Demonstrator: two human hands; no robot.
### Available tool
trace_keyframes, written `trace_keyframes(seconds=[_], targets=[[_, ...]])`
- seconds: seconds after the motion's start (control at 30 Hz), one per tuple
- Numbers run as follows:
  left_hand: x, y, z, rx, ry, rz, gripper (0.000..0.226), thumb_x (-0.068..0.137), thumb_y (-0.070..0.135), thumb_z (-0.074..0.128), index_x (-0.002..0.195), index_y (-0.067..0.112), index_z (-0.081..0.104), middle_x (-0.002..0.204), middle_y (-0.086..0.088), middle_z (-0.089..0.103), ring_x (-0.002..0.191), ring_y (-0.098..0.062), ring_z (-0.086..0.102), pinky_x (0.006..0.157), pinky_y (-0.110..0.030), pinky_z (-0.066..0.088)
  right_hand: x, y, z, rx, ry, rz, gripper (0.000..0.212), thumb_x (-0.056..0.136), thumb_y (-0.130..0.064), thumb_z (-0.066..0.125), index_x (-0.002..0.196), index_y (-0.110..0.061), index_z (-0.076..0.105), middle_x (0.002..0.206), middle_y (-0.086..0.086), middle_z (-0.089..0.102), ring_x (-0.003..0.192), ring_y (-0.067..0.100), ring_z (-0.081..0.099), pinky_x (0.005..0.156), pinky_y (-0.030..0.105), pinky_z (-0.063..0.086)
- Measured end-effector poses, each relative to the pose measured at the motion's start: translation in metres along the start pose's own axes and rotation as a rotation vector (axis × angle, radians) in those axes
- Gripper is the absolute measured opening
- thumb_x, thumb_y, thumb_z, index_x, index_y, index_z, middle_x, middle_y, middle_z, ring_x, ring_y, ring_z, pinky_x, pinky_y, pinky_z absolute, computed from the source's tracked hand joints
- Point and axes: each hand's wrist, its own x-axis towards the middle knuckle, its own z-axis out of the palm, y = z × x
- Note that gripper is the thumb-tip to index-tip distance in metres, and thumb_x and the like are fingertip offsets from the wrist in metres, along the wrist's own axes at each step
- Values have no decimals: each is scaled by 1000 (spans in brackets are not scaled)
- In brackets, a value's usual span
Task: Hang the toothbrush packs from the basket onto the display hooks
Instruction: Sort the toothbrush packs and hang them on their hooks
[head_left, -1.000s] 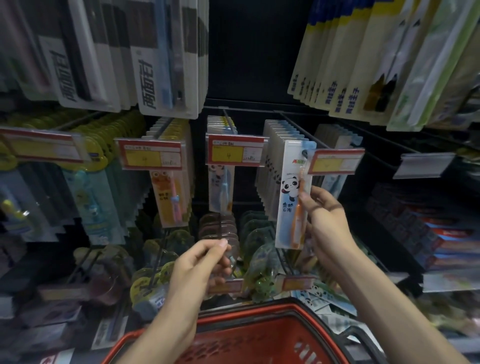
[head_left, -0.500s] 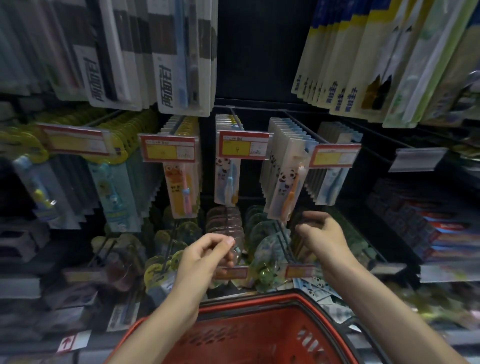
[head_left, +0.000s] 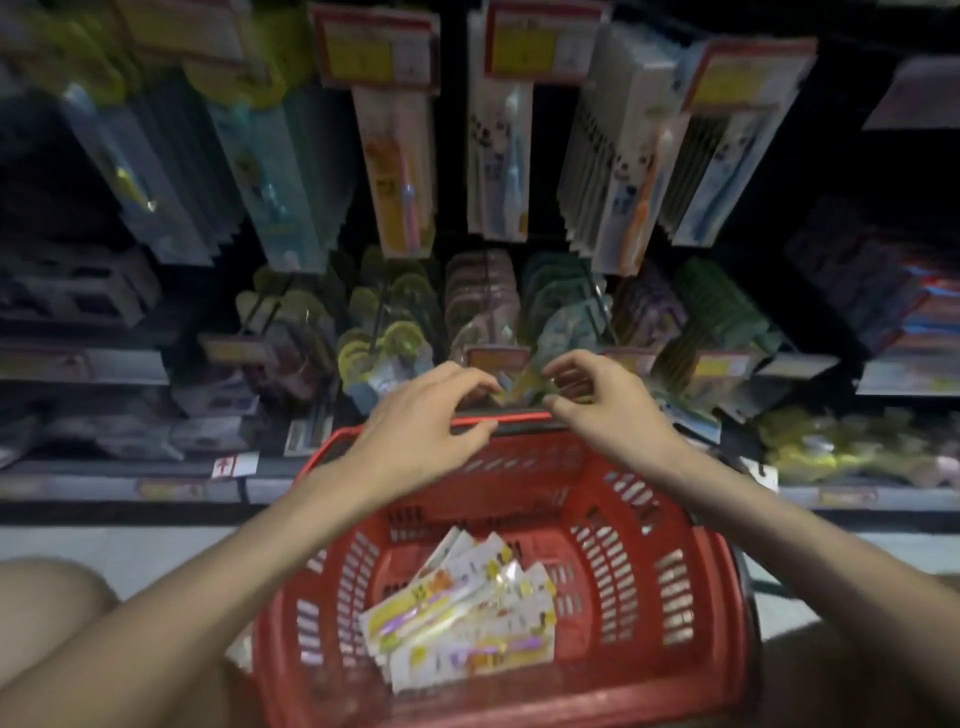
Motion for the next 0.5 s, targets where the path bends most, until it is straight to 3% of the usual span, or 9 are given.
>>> trace_keyframes(seconds=[0.13, 0.33, 0.5], targets=[[-38, -17, 17, 82, -128, 7, 52, 93, 58, 55, 140, 35, 55, 132, 10, 59, 121, -17, 60, 95, -41, 53, -33, 21, 32, -192, -187, -111, 35, 87, -22, 75, 121, -18, 68, 112, 6, 67, 106, 20, 64, 94, 28, 46], [-96, -61, 51, 322, -310, 11, 59, 90, 63, 41, 140, 33, 51, 124, 5, 55, 110, -24, 61, 93, -47, 50, -60, 77, 95, -474, -589, -117, 50, 91, -33, 71, 136, -17, 57, 122, 9, 56, 118, 32, 59, 99, 39, 47], [-123, -84, 59, 538, -424, 47, 55, 90, 56, 55, 138, 28, 55, 127, -4, 58, 110, -29, 61, 95, -47, 47, -59, 108, 155, -716, -842, -131, 63, 92, -37, 70, 147, -21, 45, 135, 12, 51, 126, 36, 54, 100, 41, 49]])
